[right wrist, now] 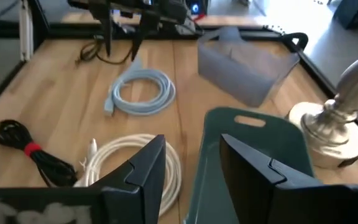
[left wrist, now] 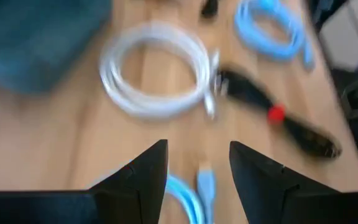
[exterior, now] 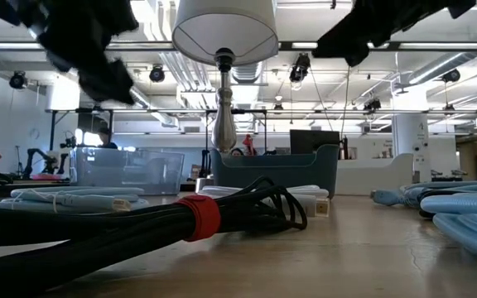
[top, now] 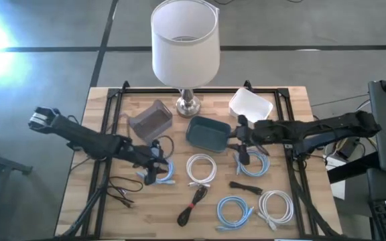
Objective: Pick & Place USB Port
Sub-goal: Put the top left blue hdmi cable into the black bin
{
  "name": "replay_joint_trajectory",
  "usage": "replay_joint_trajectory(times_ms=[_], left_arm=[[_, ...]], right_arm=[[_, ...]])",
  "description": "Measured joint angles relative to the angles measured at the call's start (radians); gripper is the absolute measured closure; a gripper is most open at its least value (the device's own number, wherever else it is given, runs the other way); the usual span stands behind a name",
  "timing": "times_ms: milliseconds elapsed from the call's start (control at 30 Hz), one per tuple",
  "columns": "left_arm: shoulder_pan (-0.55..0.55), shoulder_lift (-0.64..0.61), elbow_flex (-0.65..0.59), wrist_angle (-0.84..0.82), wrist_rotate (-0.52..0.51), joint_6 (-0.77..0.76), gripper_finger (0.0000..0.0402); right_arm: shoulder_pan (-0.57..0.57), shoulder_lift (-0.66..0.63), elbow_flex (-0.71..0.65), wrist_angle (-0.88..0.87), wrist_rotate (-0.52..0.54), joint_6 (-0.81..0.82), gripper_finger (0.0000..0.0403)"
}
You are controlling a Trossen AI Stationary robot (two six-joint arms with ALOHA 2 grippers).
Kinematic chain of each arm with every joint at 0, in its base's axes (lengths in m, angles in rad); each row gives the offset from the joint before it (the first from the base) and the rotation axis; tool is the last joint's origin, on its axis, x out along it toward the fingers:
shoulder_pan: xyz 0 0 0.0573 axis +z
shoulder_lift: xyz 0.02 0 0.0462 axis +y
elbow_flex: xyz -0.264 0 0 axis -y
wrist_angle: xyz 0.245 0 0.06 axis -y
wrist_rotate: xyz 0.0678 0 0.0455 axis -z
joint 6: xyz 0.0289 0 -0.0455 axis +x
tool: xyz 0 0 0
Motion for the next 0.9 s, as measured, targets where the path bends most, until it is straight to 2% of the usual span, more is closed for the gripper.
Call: replay_joint_trajectory(times_ms=[200, 600, 800, 900], left_arm=[[-0.018, 0.115, -0.001, -0.009, 0.077, -0.084, 0.0225], [-0.084, 0.302, -0.001, -0.031, 0.087, -0.215, 0.0225], [-0.096, 0.378, 0.003, -0.025, 0.087, -0.219, 0.0226], [-0.096, 0.397, 0.003, -0.028, 0.086, -0.209, 0.024]], right_arm=[[0.0, 0.078, 0.021, -0.005, -0.001, 0.017, 0.0264], [0.0, 0.107, 0.026, 0.0, -0.002, 0.016, 0.0262], [0.0, 0.102, 0.026, -0.001, -0.001, 0.016, 0.027], [0.0, 0.102, 0.026, -0.002, -0.001, 0.016, 0.0273]])
